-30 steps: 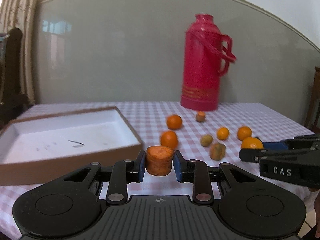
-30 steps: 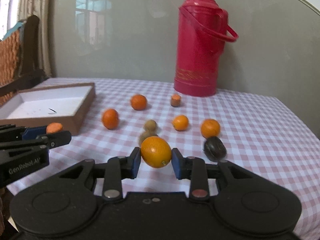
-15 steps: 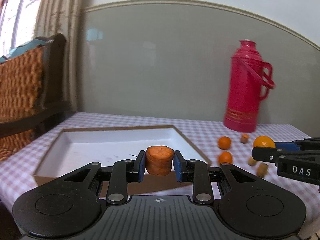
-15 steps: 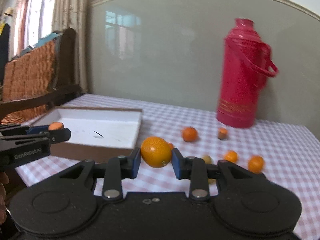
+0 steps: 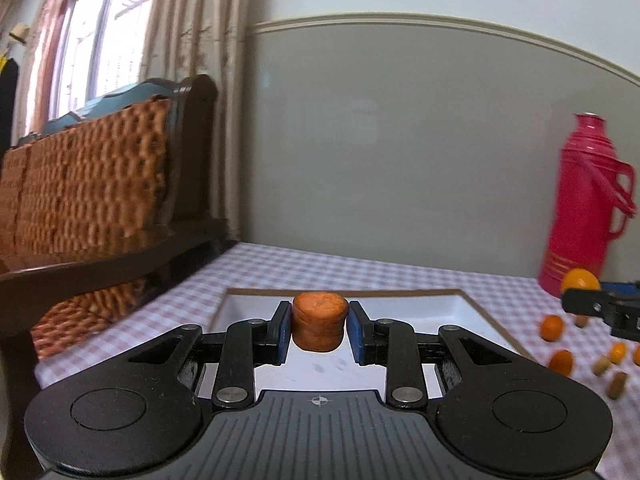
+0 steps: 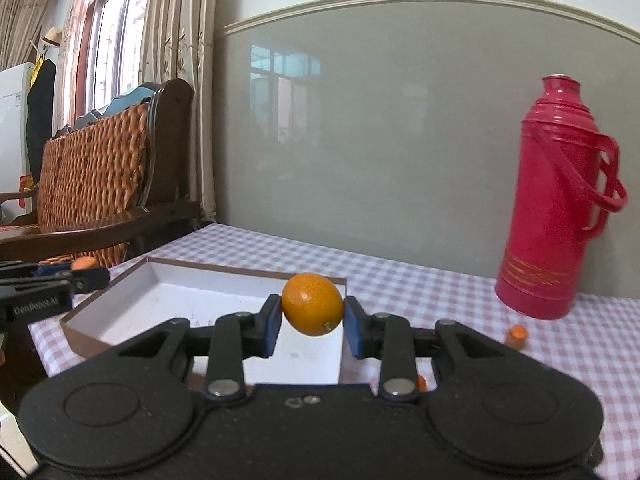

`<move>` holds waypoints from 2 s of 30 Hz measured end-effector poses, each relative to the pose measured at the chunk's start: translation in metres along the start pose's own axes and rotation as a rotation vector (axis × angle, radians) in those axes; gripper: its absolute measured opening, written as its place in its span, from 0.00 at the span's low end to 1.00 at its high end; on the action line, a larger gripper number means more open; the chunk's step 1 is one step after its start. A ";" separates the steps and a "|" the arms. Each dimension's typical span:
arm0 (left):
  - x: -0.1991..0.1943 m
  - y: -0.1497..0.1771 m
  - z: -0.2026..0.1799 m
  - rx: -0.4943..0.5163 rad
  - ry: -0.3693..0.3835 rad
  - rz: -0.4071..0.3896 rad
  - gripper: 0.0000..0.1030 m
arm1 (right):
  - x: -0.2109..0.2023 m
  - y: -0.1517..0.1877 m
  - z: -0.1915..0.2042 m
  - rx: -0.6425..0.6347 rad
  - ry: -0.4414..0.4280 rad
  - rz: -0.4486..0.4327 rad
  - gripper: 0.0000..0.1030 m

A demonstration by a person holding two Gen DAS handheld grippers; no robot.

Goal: Organize fruits
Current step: 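Carry the carrot piece and orange in both tools over the white tray, then open both tools to drop the carrot piece and orange into the tray, then move both open tools back toward the remaining fruits on the table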

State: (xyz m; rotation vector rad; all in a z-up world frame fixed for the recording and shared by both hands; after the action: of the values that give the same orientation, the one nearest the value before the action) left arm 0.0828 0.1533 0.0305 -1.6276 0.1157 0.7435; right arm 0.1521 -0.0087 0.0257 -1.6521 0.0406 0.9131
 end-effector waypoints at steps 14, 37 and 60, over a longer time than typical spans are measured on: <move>0.049 -0.027 0.036 -0.058 -0.058 0.047 0.29 | 0.071 -0.030 0.004 0.018 -0.044 0.069 0.24; 0.094 -0.036 0.043 -0.068 -0.147 0.042 1.00 | 0.127 -0.054 -0.009 0.051 0.021 0.071 0.94; 0.076 -0.031 0.027 -0.057 -0.077 0.050 1.00 | 0.116 -0.054 -0.001 0.019 0.006 0.072 0.94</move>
State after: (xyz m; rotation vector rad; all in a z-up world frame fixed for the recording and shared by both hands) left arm 0.1463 0.2097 0.0168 -1.6532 0.0812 0.8538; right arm 0.2591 0.0580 0.0027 -1.6450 0.1131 0.9589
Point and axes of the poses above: each gripper's, at about its wrist camera, not at the fingertips, and x roughly the way its jaws point, z to its left, y to its underside, the point moved 1 cm from there along x, roughly the way its jaws point, and after that the axes turned 15 degrees about z, right-handed, at the moved point
